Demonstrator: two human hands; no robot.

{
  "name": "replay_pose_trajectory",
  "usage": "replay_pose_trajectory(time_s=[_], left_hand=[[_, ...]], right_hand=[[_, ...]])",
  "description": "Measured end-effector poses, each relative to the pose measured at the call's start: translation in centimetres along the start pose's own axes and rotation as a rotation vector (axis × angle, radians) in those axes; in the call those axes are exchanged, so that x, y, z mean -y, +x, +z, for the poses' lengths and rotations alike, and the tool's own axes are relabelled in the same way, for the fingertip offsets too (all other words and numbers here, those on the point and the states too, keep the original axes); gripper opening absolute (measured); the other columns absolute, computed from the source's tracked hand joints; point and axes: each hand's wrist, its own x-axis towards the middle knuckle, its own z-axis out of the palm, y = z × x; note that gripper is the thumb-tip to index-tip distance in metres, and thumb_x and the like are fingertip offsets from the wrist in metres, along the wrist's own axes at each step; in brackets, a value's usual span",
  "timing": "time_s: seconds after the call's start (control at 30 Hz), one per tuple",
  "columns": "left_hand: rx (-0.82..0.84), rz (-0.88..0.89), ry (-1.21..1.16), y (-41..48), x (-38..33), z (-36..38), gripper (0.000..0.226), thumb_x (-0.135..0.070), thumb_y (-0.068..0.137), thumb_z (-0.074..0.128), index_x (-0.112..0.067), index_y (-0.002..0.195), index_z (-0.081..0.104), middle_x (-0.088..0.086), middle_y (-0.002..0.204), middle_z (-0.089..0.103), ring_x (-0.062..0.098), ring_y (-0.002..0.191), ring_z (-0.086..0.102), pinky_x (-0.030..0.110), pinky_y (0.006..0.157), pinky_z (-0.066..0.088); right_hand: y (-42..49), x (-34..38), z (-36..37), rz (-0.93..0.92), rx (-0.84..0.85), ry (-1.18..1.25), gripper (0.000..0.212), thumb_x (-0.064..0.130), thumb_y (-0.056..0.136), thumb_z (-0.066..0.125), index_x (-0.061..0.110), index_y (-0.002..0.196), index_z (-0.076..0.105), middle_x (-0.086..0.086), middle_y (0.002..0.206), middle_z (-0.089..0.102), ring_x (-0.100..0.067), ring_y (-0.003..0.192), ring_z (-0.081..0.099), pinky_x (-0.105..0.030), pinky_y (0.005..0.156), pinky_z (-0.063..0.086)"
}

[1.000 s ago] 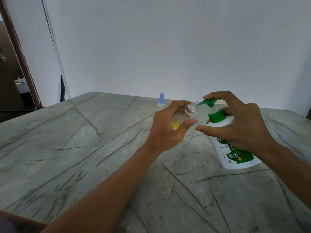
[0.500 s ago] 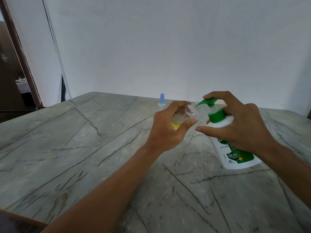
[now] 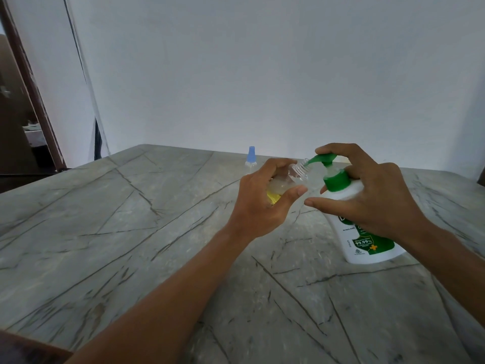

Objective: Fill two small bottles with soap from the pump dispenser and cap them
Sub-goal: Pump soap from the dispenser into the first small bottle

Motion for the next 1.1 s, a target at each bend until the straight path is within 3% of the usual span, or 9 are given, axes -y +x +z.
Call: replay_pose_trajectory(time_s=[0.27, 0.43, 0.5, 0.6, 0.77, 0.97, 1.1], left_hand=[[0.009, -0.015, -0.010, -0.18, 0.37, 0.14, 0.043, -0.022, 0.082, 0.077, -0.002, 0.117, 0.062, -0.005, 0.104, 0.070, 0.004, 0.091, 0.068, 0.016, 0.079, 0.054], [-0.002, -0.009, -0.010, -0.08, 0.08, 0.05, 0.041, -0.022, 0.083, 0.076, -0.004, 0.117, 0.062, -0.010, 0.105, 0.066, -0.005, 0.091, 0.065, 0.010, 0.077, 0.050], [0.001, -0.004, -0.014, -0.04, 0.01, 0.05, 0.041, -0.021, 0.083, 0.076, -0.003, 0.117, 0.061, -0.008, 0.106, 0.067, -0.001, 0.091, 0.066, 0.010, 0.077, 0.051], [0.000, 0.004, -0.025, -0.04, -0.01, 0.03, 0.042, -0.021, 0.083, 0.075, -0.002, 0.117, 0.061, -0.004, 0.107, 0.068, 0.007, 0.094, 0.068, 0.013, 0.079, 0.053], [0.012, -0.004, -0.024, -0.13, 0.13, 0.11, 0.043, -0.023, 0.082, 0.076, -0.002, 0.117, 0.062, -0.003, 0.106, 0.070, 0.005, 0.092, 0.069, 0.016, 0.078, 0.054], [-0.012, -0.032, -0.029, -0.21, 0.03, 0.28, 0.042, -0.026, 0.083, 0.075, -0.006, 0.116, 0.060, 0.001, 0.105, 0.072, 0.011, 0.090, 0.070, 0.029, 0.074, 0.059], [-0.011, -0.045, -0.045, -0.22, -0.10, 0.48, 0.043, -0.028, 0.081, 0.077, -0.007, 0.114, 0.060, 0.001, 0.104, 0.073, 0.009, 0.090, 0.071, 0.028, 0.073, 0.061]], right_hand=[[-0.05, 0.34, 0.01, 0.020, -0.041, 0.034, 0.061, 0.062, 0.058, 0.075, 0.049, 0.110, 0.044, 0.039, 0.083, 0.051, 0.022, 0.077, 0.057, 0.000, 0.065, 0.041], [-0.02, 0.27, 0.02, -0.002, -0.004, 0.019, 0.071, 0.060, 0.059, 0.076, 0.046, 0.119, 0.041, 0.039, 0.086, 0.052, 0.021, 0.081, 0.056, 0.004, 0.067, 0.038], [-0.06, 0.15, 0.01, -0.003, -0.005, 0.021, 0.072, 0.057, 0.060, 0.078, 0.045, 0.120, 0.041, 0.037, 0.085, 0.053, 0.019, 0.083, 0.056, 0.005, 0.069, 0.037], [-0.08, 0.32, -0.04, 0.002, -0.020, 0.014, 0.069, 0.060, 0.059, 0.077, 0.049, 0.117, 0.041, 0.038, 0.084, 0.053, 0.020, 0.081, 0.057, 0.003, 0.067, 0.039], [-0.17, 0.36, -0.08, 0.019, -0.049, 0.037, 0.063, 0.062, 0.057, 0.076, 0.050, 0.110, 0.043, 0.040, 0.083, 0.051, 0.021, 0.077, 0.058, 0.000, 0.064, 0.042], [-0.10, 0.27, 0.07, -0.006, -0.012, 0.013, 0.071, 0.056, 0.061, 0.078, 0.038, 0.122, 0.046, 0.034, 0.086, 0.056, 0.017, 0.084, 0.057, 0.005, 0.069, 0.036], [-0.12, 0.34, 0.20, -0.012, -0.027, 0.018, 0.069, 0.055, 0.063, 0.078, 0.038, 0.122, 0.045, 0.035, 0.083, 0.055, 0.017, 0.082, 0.057, 0.004, 0.067, 0.037]])
